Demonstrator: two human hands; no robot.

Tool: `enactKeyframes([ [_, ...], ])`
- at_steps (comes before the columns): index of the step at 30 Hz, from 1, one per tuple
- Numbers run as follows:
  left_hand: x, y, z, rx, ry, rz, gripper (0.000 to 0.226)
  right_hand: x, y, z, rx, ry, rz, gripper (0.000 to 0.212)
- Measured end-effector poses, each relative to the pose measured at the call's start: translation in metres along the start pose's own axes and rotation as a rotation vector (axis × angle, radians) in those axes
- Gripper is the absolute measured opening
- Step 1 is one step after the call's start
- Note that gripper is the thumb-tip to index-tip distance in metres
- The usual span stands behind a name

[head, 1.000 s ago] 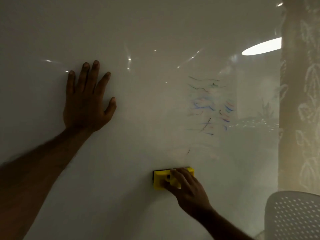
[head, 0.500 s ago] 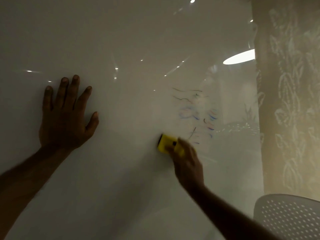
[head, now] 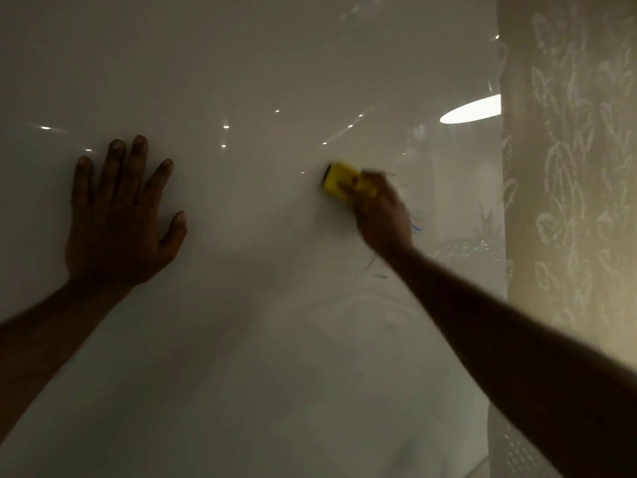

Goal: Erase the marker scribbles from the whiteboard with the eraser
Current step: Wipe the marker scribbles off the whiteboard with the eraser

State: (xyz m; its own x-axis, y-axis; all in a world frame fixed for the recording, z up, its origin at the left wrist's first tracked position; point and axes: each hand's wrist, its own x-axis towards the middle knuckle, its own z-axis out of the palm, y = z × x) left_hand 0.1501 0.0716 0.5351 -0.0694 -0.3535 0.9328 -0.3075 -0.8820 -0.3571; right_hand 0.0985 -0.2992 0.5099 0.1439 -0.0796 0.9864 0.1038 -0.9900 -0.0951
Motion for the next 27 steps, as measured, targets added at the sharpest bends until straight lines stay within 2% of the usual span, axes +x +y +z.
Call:
enactKeyframes([
  [2, -0.001, 0.000, 0.001, 0.001, 0.004, -0.001, 0.070, 0.056, 0.006, -0.005, 0.044, 0.052, 0.116, 0.038],
  [4, -0.001, 0.000, 0.001, 0.003, 0.018, 0.007, 0.069, 0.080, 0.010, -0.003, 0.069, 0.077, 0.151, 0.043],
  [6, -0.002, 0.000, 0.002, -0.007, 0.025, 0.008, 0.069, 0.067, 0.010, 0.008, 0.072, 0.125, 0.136, 0.047],
  [10, 0.000, -0.002, 0.005, -0.005, 0.040, 0.004, 0.070, -0.046, -0.004, 0.031, 0.114, 0.158, 0.073, 0.044],
  [14, 0.000, -0.003, 0.008, -0.013, 0.048, 0.004, 0.071, -0.189, -0.016, 0.035, 0.167, 0.043, 0.007, 0.036],
  [17, -0.002, -0.005, 0.013, -0.020, 0.045, 0.008, 0.071, -0.229, -0.015, 0.031, 0.172, -0.042, -0.019, 0.033],
  [21, 0.000, -0.007, 0.015, -0.044, 0.032, 0.017, 0.072, -0.177, 0.004, 0.024, 0.156, -0.033, 0.007, 0.032],
  [27, 0.000, -0.003, 0.010, -0.030, 0.044, 0.005, 0.072, -0.008, 0.044, 0.012, 0.128, 0.078, 0.117, 0.034],
])
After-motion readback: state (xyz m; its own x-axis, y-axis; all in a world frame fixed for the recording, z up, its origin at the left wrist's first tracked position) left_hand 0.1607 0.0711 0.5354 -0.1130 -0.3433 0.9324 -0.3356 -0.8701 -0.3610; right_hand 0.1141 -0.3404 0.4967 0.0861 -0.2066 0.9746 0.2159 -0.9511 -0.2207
